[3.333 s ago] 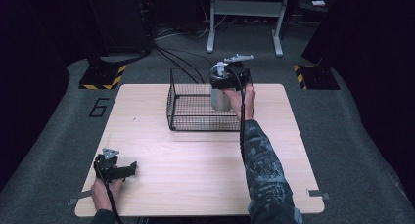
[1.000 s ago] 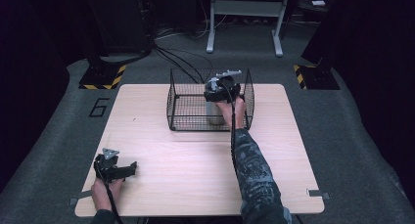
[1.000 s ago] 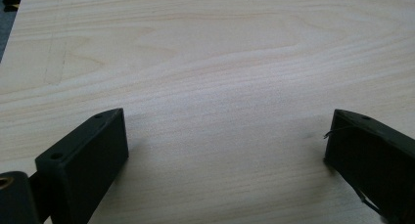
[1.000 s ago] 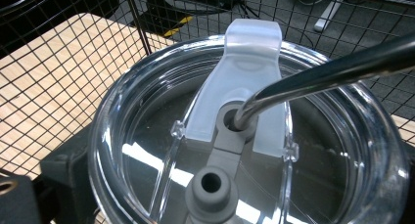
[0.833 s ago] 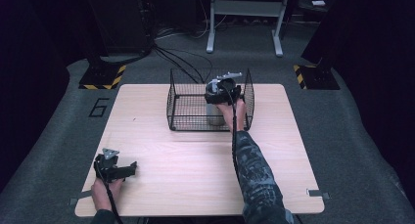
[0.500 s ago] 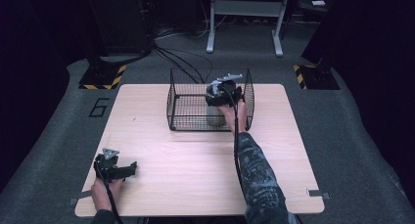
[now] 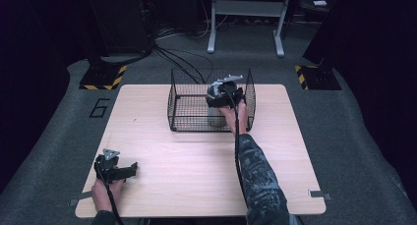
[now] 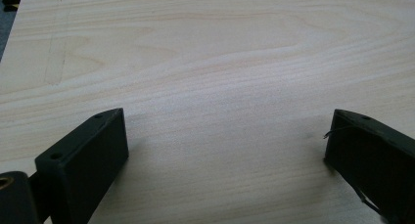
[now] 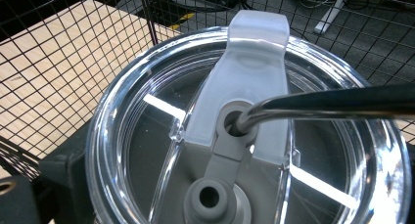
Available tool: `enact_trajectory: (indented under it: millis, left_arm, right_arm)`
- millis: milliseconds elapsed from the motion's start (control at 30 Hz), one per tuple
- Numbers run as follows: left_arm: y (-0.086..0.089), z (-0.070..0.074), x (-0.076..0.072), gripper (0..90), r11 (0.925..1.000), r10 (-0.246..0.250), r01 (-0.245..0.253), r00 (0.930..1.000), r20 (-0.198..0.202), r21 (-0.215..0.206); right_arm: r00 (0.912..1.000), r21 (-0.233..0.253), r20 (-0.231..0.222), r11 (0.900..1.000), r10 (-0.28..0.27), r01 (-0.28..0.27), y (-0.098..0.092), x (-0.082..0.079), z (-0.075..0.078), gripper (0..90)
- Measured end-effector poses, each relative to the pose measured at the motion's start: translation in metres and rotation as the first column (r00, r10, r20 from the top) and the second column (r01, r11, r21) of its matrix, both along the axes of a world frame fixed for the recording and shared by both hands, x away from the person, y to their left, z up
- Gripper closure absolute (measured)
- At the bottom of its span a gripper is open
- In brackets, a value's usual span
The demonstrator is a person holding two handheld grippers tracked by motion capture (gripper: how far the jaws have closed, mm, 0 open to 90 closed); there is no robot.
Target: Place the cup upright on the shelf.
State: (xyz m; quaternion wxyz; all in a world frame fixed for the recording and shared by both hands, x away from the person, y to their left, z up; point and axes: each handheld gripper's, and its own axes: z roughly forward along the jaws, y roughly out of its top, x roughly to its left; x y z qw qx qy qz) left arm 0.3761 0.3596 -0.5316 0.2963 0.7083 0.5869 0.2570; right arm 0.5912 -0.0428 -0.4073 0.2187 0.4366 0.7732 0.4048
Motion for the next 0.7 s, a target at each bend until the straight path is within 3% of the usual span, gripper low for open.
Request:
enact_trajectory:
  millis: [533, 700]
  left_arm:
    - [-0.0003, 0.0000, -0.0001, 2.1, 1.0000, 0.001, -0.001, 1.0000, 0.000, -0.002]
    - [-0.0002, 0.0000, 0.0000, 2.1, 1.0000, 0.000, 0.000, 1.0000, 0.000, -0.001]
  right_arm:
    - [1.0000, -0.023, -0.007, 1.000, -0.002, 0.002, 0.0009, -0.0019, 0.0024, 2.6]
    - [0.9996, 0.006, -0.026, 1.000, -0.008, 0.008, 0.0014, -0.0039, 0.0037, 0.0]
